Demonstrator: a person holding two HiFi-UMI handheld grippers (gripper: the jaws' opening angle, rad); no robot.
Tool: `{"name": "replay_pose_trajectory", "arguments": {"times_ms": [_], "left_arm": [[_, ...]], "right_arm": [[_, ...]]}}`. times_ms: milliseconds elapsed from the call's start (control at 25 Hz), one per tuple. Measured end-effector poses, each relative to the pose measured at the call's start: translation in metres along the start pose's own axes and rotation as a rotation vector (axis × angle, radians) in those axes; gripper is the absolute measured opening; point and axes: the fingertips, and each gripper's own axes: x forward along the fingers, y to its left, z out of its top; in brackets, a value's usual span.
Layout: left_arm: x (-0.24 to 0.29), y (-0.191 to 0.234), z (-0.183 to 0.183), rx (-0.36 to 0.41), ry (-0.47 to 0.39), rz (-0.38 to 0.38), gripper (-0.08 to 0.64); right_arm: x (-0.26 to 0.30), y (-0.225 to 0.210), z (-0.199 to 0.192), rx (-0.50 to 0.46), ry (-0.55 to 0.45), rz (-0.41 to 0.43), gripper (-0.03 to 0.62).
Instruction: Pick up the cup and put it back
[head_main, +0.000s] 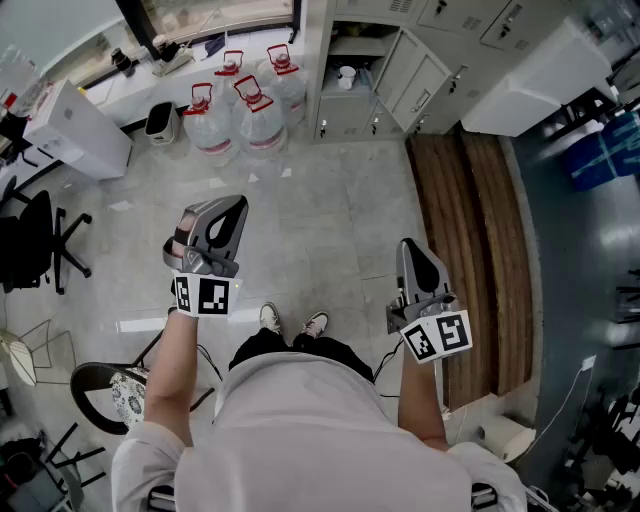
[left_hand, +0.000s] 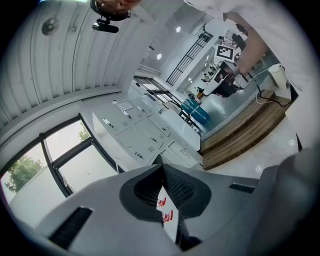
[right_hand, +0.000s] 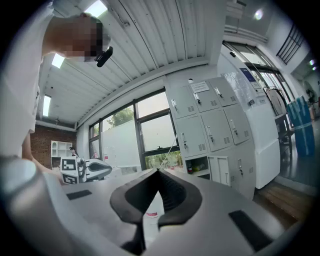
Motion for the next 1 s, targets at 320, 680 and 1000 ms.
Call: {"name": "replay_pose_trajectory", "arguments": {"times_ms": [320,680,1000], "left_arm": [[0.027,-0.015,0.017,-0.003,0.01,0.006,0.02],[0.074,-0.034,0.022,-0.029,0.003,-0.024,0.02],[0.181,-0.022,-0.007,-0.073,-0.036,-0.08,0.02]], "right_arm": [[-0.005,-0.037,0.003,0.038,-0.021,0.025,0.017],[0.006,-0.075,0.0,0.034,-0.012,0.026,0.017],[0.072,-0.126,-0.002,0.002,0.029,0.003,0.017]]}}
